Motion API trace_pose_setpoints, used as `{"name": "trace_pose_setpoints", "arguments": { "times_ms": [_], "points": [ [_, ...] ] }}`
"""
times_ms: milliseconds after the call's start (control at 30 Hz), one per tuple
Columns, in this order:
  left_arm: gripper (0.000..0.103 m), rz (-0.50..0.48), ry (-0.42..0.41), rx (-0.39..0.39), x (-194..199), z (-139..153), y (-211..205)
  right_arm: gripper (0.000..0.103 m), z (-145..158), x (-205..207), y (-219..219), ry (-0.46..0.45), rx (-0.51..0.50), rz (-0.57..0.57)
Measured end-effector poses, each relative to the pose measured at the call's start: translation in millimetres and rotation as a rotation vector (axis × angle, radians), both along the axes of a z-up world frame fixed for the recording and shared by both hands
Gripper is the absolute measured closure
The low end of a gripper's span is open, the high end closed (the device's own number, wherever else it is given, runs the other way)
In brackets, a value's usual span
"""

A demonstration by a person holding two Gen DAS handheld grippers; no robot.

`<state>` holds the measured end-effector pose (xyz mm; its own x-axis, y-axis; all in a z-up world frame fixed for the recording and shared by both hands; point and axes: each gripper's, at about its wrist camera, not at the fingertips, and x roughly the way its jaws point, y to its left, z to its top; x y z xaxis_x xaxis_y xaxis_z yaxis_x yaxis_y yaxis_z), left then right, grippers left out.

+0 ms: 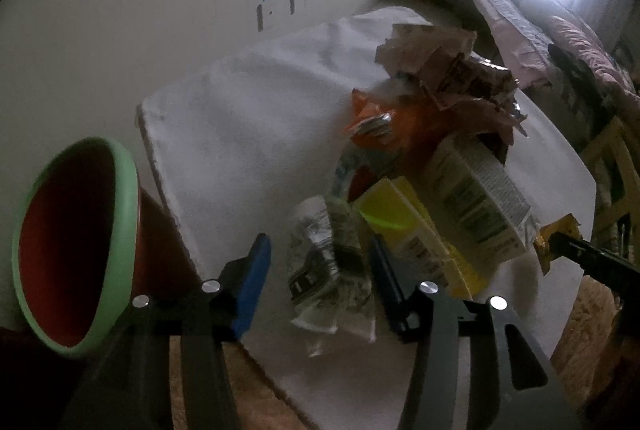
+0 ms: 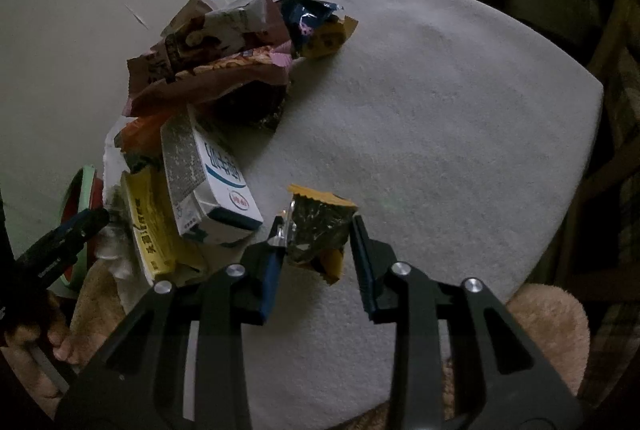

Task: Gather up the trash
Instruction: 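Lift the printed paper with the left tool while the right tool grasps a foil wrapper, then move both tools over the green bucket and release paper and foil wrapper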

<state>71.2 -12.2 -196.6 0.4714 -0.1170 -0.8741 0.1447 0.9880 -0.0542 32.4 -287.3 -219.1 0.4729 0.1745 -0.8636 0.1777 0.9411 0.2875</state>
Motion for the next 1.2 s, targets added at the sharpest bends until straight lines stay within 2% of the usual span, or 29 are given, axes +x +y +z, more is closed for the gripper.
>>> {"name": "trace_pose_setpoints", "arguments": {
  "times_ms": [133,267,433,500,533,567,633,767,933,1100,1200],
  "points": [
    [0.054,0.024,0.046,-0.003,1.3,-7.6,5.8,0.07,-0.2,0.7,-1.0,-0.001,0.004,-0.002],
    [0.048,0.03,0.063,0.011,0.8,-11.4,6.8,0.07,-1.4,0.3,-1.7,-0.002,0.008,-0.008],
    [0.049,0.029,0.096,0.016,4.9,-22.9,4.5,0.07,1.5,-2.0,-0.2,-0.013,-0.002,-0.003],
    [0.057,0.035,0.113,-0.003,6.3,-26.2,6.1,0.07,3.2,-3.2,0.4,-0.016,-0.007,-0.004],
    [0.067,0.036,0.119,-0.023,5.4,-25.7,7.4,0.07,4.5,-4.0,0.2,-0.018,-0.009,-0.003],
    [0.084,0.039,0.12,-0.03,5.0,-24.3,8.1,0.07,6.4,-4.9,0.7,-0.022,-0.011,-0.003],
    [0.089,0.043,0.115,-0.021,3.8,-20.5,9.1,0.07,10.8,-6.7,1.8,-0.029,-0.015,-0.003],
    [0.09,0.066,0.07,-0.046,-0.6,-4.5,17.9,0.07,21.3,-9.7,6.3,-0.044,-0.024,0.004],
    [0.09,0.092,-0.053,-0.035,-9.2,33.6,29.2,0.07,47.1,-14.2,17.2,-0.088,-0.039,0.027],
    [0.09,0.118,-0.167,-0.02,-18.3,70.5,46.1,0.07,82.4,-12.4,49.3,-0.162,-0.07,0.106],
    [0.09,0.137,-0.219,-0.018,-23.0,86.4,58.0,0.07,93.2,-7.1,71.5,-0.183,-0.073,0.157]
  ]
}}
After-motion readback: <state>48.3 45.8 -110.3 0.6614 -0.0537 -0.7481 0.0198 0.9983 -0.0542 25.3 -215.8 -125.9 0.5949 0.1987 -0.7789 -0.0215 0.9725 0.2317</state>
